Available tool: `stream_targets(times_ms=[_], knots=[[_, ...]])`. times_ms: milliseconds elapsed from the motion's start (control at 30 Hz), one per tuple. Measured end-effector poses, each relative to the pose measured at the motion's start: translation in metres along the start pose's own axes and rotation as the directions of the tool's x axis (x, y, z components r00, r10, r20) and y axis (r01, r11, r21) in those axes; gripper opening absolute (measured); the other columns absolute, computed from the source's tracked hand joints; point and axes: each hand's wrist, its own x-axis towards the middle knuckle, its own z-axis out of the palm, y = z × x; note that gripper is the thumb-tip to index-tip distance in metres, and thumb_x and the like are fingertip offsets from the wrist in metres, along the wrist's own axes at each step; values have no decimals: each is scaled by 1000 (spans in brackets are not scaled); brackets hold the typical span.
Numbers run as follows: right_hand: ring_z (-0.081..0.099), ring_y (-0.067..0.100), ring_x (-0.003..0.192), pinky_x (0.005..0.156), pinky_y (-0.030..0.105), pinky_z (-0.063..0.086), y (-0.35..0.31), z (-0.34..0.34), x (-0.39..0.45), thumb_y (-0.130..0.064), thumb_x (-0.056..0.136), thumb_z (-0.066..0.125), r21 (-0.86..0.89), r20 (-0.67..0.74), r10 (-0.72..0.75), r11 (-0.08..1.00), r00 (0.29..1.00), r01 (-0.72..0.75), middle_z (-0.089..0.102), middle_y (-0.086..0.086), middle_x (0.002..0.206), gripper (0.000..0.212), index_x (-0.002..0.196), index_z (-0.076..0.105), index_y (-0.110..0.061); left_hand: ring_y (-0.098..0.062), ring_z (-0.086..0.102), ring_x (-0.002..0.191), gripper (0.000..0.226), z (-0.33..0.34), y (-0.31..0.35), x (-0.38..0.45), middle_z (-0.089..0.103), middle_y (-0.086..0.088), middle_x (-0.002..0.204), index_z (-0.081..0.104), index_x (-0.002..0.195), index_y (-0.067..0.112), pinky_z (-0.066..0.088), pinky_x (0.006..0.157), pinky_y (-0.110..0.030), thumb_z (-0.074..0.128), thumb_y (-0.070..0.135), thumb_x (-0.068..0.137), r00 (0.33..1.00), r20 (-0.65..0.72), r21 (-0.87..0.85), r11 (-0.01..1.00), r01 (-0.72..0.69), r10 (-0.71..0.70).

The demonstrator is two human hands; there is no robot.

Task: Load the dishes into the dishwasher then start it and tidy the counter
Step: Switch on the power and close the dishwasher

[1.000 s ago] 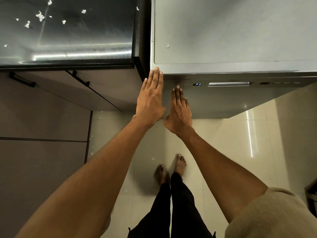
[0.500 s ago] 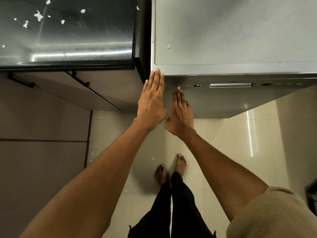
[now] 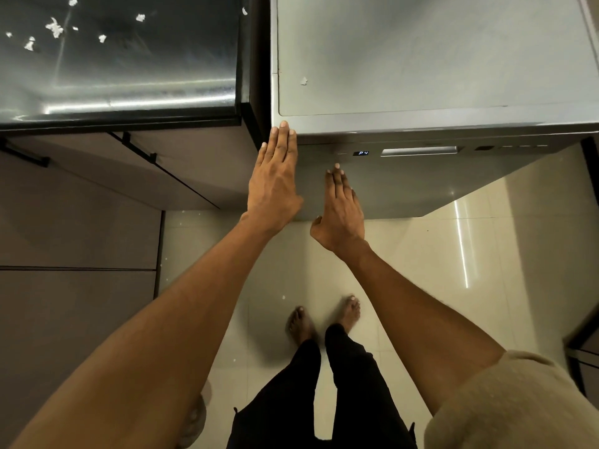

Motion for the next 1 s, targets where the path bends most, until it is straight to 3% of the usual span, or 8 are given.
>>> stream_targets(times_ms=[233,500,667,800,1000], knots=[[0,25,156,126,42,14,60,-18,-25,-24,80,64,-45,66,87,995,994,-84,-5,10,169,104,161,0,-10,-23,-1,154,106,-5,10,1,3,-10,167,9,158,6,5,126,-38,67,4,70,999,13,36,998,47,-47],[0,25,156,126,41,14,174,-60,-49,-23,82,65,-71,71,144,988,987,-139,-6,9,169,103,160,0,-9,-31,-1,153,102,5,67,13,2,-17,166,10,156,-1,6,125,-42,64,6,70,961,-38,-13,961,275,-275],[0,26,156,126,41,16,257,-91,-59,-21,82,63,-76,46,158,985,986,-154,-4,9,169,101,161,1,-10,-29,2,154,104,32,164,37,6,-17,165,13,156,0,8,125,-41,65,3,67,995,-51,-8,997,82,-83],[0,26,156,126,40,16,311,-117,-52,-20,80,63,-72,0,161,984,987,-160,-4,10,169,101,161,2,-10,-23,-4,154,102,57,243,68,-3,-10,167,4,159,7,3,125,-36,63,6,76,1000,3,-31,999,-29,29],[2,27,156,125,42,19,348,-141,-30,-24,77,61,-59,-77,123,990,989,-128,-3,11,169,102,161,4,-7,-25,-6,154,107,79,283,95,-4,-9,167,2,159,8,1,125,-38,65,13,71,997,55,38,998,-48,46]])
